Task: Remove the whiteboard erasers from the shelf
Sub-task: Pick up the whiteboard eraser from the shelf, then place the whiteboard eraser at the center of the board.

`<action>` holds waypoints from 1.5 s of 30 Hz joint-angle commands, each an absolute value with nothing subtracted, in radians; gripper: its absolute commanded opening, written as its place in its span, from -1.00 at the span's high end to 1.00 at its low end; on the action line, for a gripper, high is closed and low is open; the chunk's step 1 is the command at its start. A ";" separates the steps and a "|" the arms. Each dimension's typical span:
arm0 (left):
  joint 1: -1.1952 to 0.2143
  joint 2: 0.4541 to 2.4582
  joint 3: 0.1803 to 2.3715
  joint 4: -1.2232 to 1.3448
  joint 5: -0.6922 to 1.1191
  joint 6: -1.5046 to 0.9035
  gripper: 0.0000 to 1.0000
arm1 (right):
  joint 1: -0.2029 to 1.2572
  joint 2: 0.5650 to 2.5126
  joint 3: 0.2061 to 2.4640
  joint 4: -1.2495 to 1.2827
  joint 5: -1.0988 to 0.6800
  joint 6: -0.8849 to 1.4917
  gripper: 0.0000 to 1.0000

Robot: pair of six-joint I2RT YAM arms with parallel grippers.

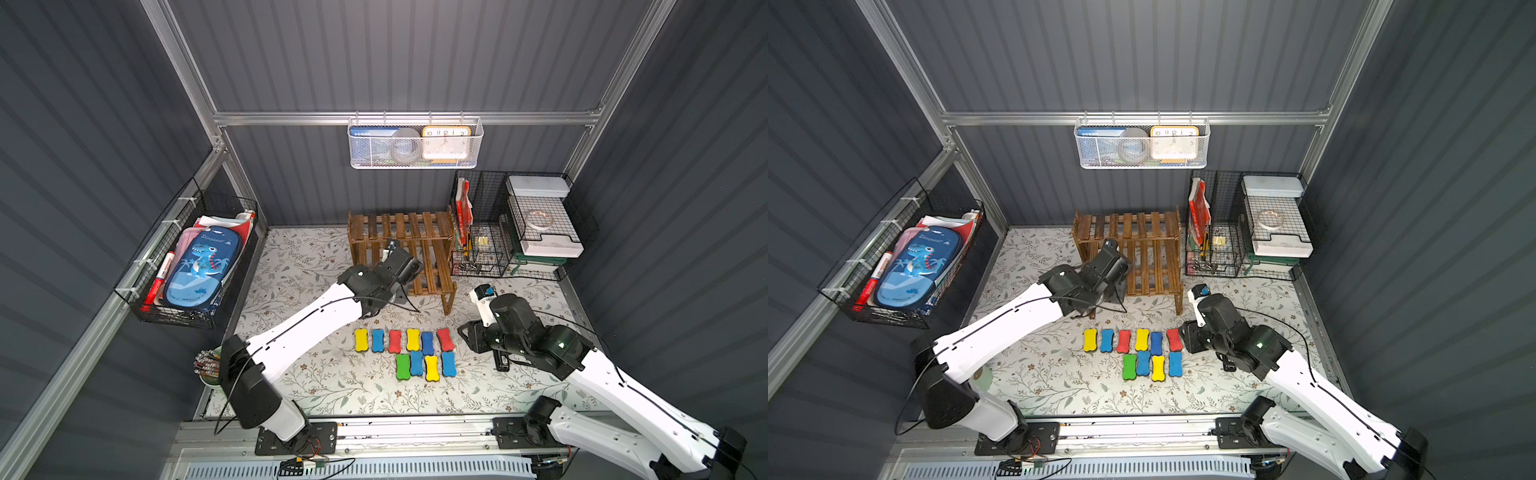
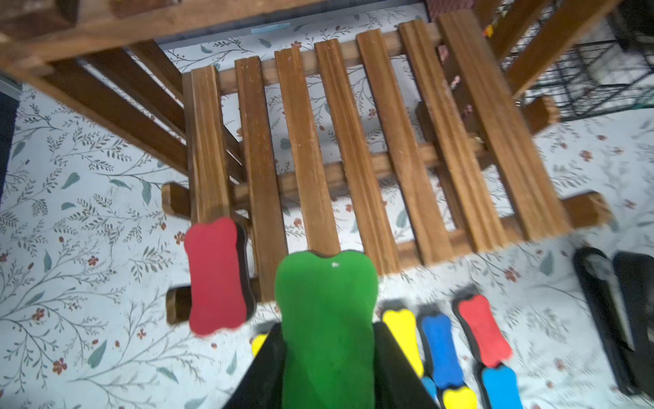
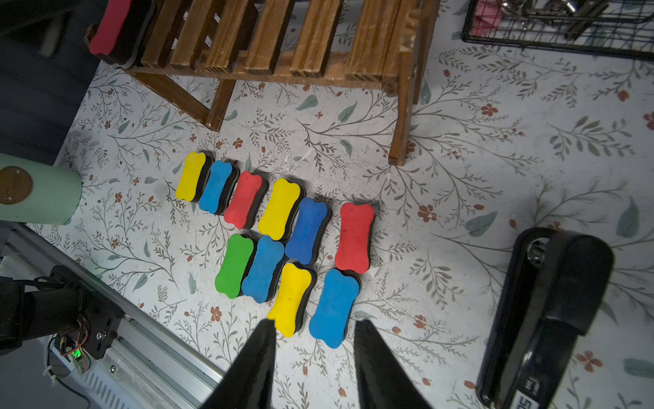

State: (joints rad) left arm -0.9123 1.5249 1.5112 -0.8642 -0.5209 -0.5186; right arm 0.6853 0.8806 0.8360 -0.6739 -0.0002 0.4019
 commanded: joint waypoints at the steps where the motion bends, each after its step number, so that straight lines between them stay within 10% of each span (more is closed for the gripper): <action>1: -0.947 1.447 1.430 -1.041 -0.477 -0.675 0.26 | 0.679 0.867 0.832 -0.677 -0.002 0.385 0.17; 17: -1.073 1.496 1.047 -0.924 -0.206 -0.889 0.33 | 0.664 0.832 0.820 -0.673 -0.018 0.379 0.17; 45: -1.085 1.703 1.015 -0.825 -0.241 -0.854 0.20 | 0.620 0.840 0.824 -0.668 -0.023 0.379 0.17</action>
